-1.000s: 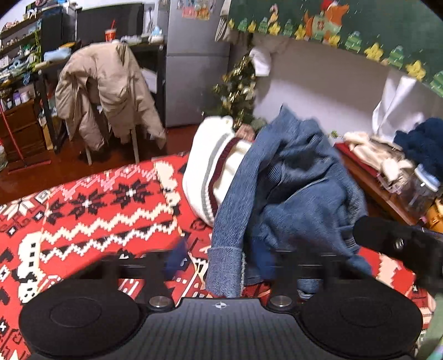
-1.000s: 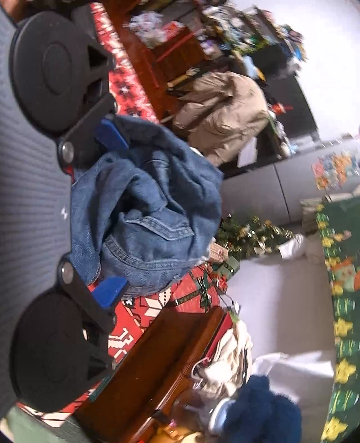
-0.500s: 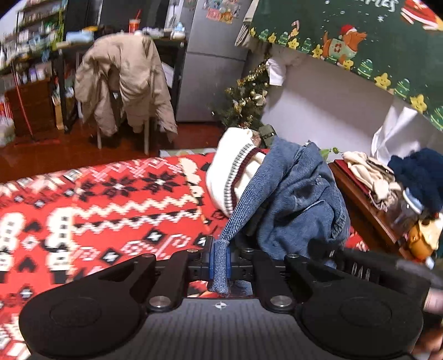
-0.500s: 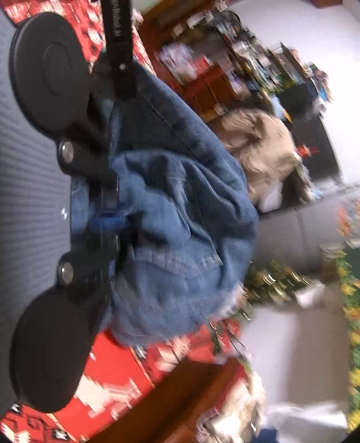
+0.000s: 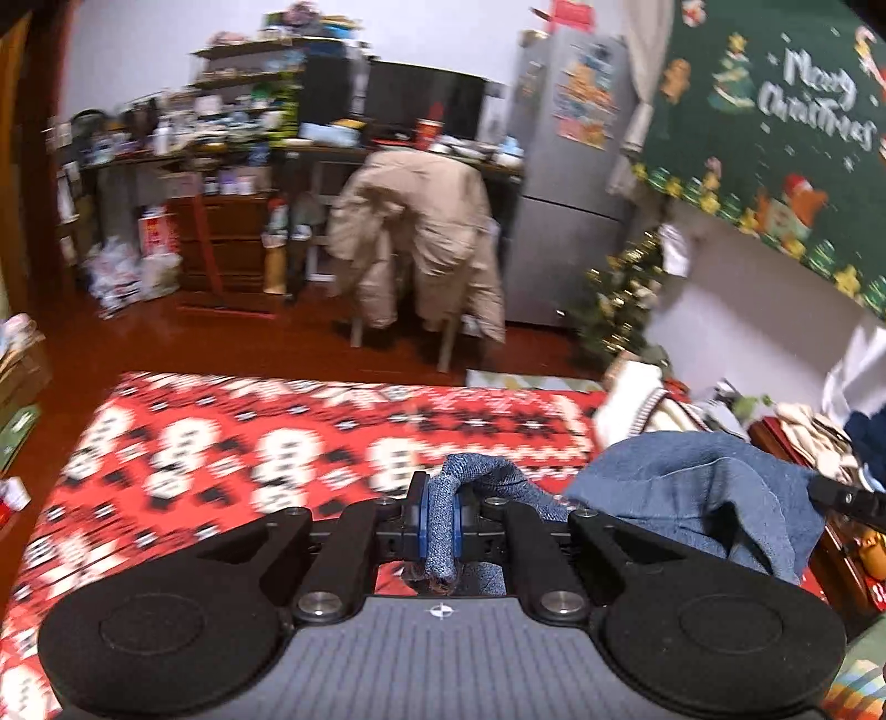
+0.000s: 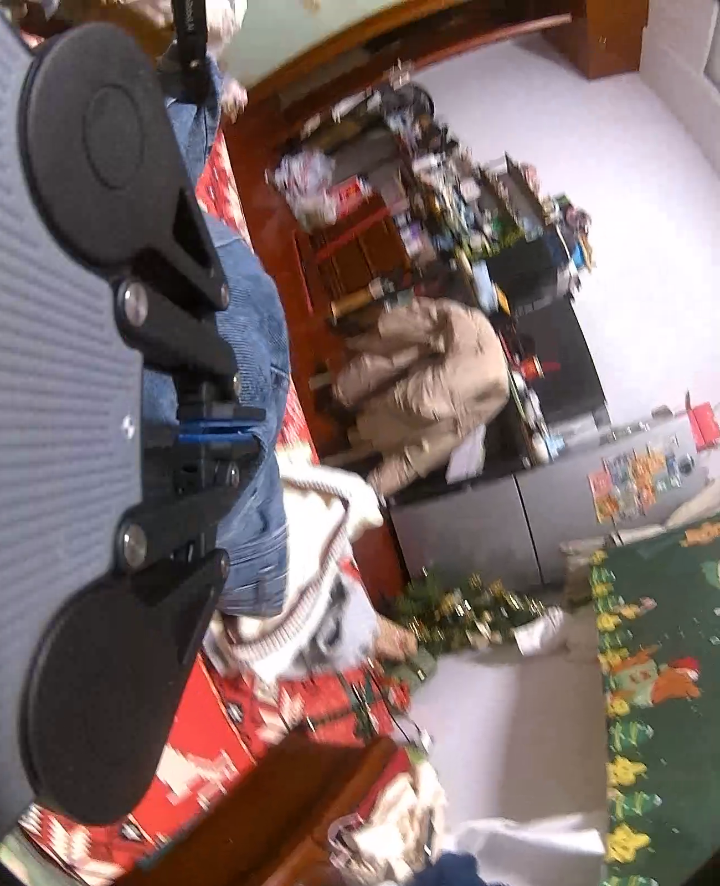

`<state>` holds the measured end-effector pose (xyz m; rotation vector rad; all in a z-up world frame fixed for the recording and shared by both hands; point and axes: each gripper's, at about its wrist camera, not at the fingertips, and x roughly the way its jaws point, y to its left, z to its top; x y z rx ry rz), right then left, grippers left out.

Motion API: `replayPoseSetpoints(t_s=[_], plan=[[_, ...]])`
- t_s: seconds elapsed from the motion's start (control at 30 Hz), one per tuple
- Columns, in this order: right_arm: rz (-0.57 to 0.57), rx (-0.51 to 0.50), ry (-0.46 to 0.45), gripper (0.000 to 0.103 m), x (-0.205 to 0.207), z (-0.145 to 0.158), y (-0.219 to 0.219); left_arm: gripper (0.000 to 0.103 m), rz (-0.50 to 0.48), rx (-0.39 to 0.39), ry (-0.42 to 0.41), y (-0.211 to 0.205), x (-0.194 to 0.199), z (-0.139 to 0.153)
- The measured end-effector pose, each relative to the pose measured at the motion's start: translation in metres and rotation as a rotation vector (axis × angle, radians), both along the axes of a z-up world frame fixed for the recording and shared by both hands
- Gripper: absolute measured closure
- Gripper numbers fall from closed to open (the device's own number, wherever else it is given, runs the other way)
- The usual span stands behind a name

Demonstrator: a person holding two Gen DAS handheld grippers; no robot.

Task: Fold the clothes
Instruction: 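Lift the denim shorts with both grippers and shake them out over the bed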

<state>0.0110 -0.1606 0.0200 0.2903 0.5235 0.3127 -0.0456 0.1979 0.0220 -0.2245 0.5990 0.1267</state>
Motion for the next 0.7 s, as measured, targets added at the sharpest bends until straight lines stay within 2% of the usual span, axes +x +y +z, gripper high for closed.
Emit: replayPoseSetpoints(t_s=[0.07, 0.17, 0.33, 0.47, 0.6, 0.67, 0.7], plan=[[0.047, 0.001, 0.029, 0.101, -0.015, 0.001, 0.016, 0.096, 0.035, -0.008, 0.000, 0.017, -0.023, -0.001], [0.132, -0.045, 0.076, 0.101, -0.041, -0.009, 0.042, 0.096, 0.075, -0.026, 0.024, 0.037, -0.046, -0.017], [0.229, -0.224, 0.094, 0.099, -0.089, -0.021, 0.087, 0.096, 0.101, -0.086, 0.062, 0.051, -0.062, -0.060], [0.257, -0.293, 0.118, 0.087, -0.106, -0.031, 0.098, 0.096, 0.098, -0.157, 0.081, 0.062, -0.068, -0.079], [0.246, -0.283, 0.134, 0.077, -0.112, -0.024, 0.090, 0.095, 0.074, -0.159, 0.089, 0.065, -0.067, -0.079], [0.211, -0.295, 0.137, 0.068, -0.098, -0.026, 0.085, 0.093, 0.070, -0.152, 0.093, 0.066, -0.067, -0.079], [0.192, -0.296, 0.145, 0.067, -0.091, -0.028, 0.083, 0.088, 0.068, -0.149, 0.096, 0.066, -0.067, -0.079]])
